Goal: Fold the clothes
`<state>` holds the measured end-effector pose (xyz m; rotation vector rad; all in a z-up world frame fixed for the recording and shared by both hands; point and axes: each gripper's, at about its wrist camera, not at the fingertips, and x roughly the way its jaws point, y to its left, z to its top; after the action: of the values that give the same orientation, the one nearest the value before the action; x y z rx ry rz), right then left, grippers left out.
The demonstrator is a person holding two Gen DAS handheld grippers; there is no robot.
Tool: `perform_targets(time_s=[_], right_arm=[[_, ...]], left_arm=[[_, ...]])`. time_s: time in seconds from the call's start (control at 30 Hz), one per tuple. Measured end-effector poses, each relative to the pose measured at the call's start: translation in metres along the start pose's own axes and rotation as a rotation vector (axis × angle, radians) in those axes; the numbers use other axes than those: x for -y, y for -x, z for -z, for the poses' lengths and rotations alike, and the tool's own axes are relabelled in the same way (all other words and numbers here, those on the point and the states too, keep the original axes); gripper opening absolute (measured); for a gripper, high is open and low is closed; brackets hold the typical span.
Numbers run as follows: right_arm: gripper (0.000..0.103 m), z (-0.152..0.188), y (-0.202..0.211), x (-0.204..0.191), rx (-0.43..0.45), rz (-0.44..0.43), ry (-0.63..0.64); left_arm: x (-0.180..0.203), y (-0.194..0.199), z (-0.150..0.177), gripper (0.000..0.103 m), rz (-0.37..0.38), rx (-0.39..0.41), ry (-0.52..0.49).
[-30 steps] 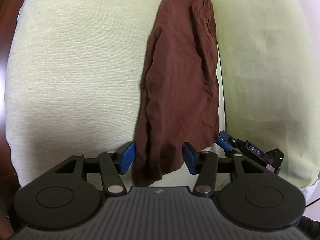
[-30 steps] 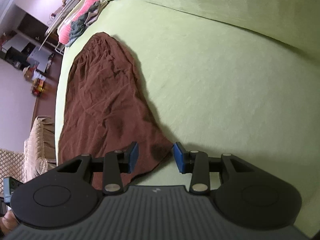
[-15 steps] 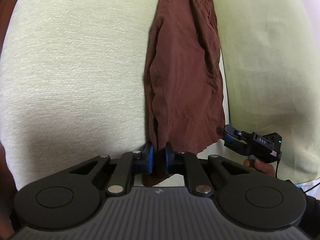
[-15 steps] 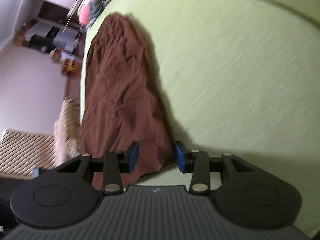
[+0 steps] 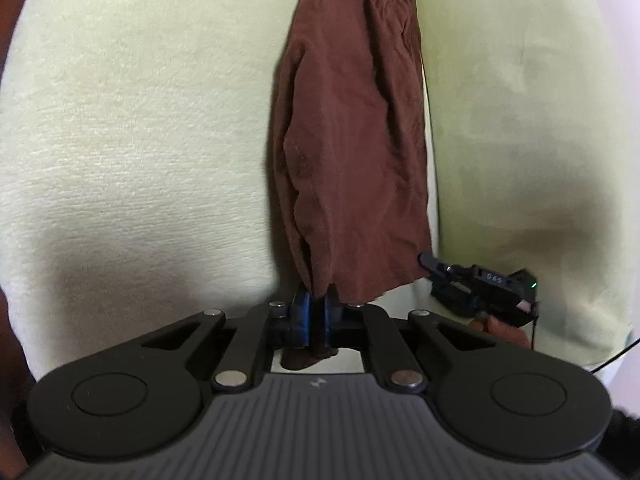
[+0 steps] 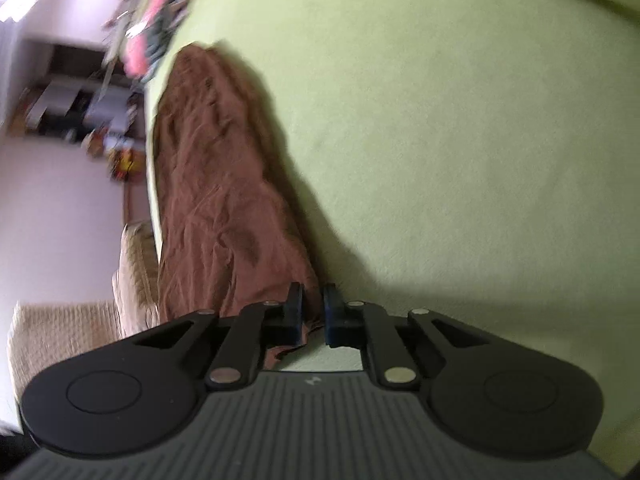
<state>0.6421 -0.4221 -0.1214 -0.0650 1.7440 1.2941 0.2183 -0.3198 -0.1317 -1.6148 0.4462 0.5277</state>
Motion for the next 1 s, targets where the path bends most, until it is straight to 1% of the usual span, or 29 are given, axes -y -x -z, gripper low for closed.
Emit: perform_targets(time_s=[0.13,0.3,0.37,0.47,0.6,0.67,0.7,0.73,0.83,0.93,1.0], right_arm=[[0.008,-0.012,0.015,-0.014,-0.018,-0.029,-0.157],[0.008,-0.035,0.026,-0.051,-0.027,0.016,-0.200],[0.008,-0.041,0.028,-0.064,-0.025,0.017,-0.213],[0.007,-0.057,0.027,-0.091,-0.017,0.029,-0.242],[0.007,-0.082,0.022,-0.121,0.008,0.060,-0.274],[0.007,-0.101,0.014,-0.135,0.024,0.084,-0.292],[0.007,-0.110,0.010,-0.142,0.032,0.103,-0.292],[0.007,-0.114,0.007,-0.145,0.036,0.112,-0.290],[0.008,-0.141,-0.014,-0.159,0.043,0.156,-0.294],[0.008,-0.169,-0.042,-0.171,0.042,0.227,-0.279],[0.008,-0.184,-0.057,-0.177,0.041,0.268,-0.267]], left_arm=[[0.018,0.006,-0.019,0.003,0.005,-0.004,0.099],[0.040,0.020,-0.055,0.003,0.036,0.072,0.168],[0.048,0.022,-0.072,0.003,0.040,0.093,0.183],[0.054,0.029,-0.100,0.003,0.047,0.106,0.209],[0.041,0.052,-0.138,0.003,0.054,0.100,0.246],[0.031,0.066,-0.159,0.003,0.051,0.088,0.256],[0.028,0.066,-0.173,0.003,0.050,0.082,0.266],[0.027,0.062,-0.188,0.003,0.049,0.074,0.277],[0.018,0.047,-0.220,0.003,0.053,0.061,0.311],[0.018,0.025,-0.249,0.003,0.041,0.044,0.327],[0.014,0.019,-0.262,0.003,0.042,0.038,0.324]])
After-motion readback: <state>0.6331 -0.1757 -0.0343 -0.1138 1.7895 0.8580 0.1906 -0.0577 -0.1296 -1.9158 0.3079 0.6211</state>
